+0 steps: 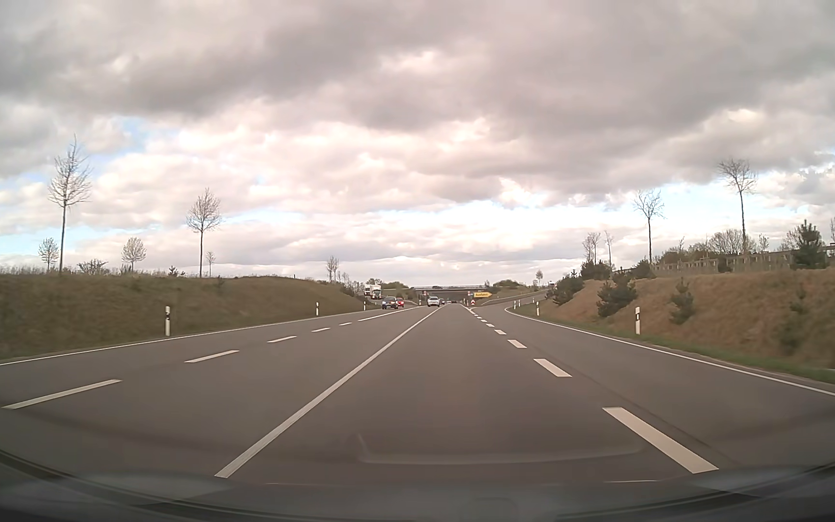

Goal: Follow the waypoints while adhering to traffic rules and regulations

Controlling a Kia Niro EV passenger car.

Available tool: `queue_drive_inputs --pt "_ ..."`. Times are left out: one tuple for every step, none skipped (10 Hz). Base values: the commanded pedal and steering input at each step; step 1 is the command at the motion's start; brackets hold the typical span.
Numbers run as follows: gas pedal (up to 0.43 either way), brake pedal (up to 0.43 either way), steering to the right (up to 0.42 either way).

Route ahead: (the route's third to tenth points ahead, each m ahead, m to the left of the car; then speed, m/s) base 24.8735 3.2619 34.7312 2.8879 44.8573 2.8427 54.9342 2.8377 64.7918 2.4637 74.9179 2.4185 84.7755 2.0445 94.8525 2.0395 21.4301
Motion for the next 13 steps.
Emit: queue_drive_inputs --pt "0.248 0.0 0.003" --pt "0.248 0.0 0.002" --pt "0.248 0.0 0.002" --pt "0.248 0.0 0.002" --pt "0.248 0.0 0.002" --pt "0.248 0.0 0.002" --pt "0.248 0.0 0.001" --pt "0.248 0.0 0.001" --pt "0.248 0.0 0.001" --pt "0.248 0.0 0.0" --pt "0.248 0.0 0.0" --pt "0.248 0.0 -0.002" --pt "0.248 0.0 -0.003"
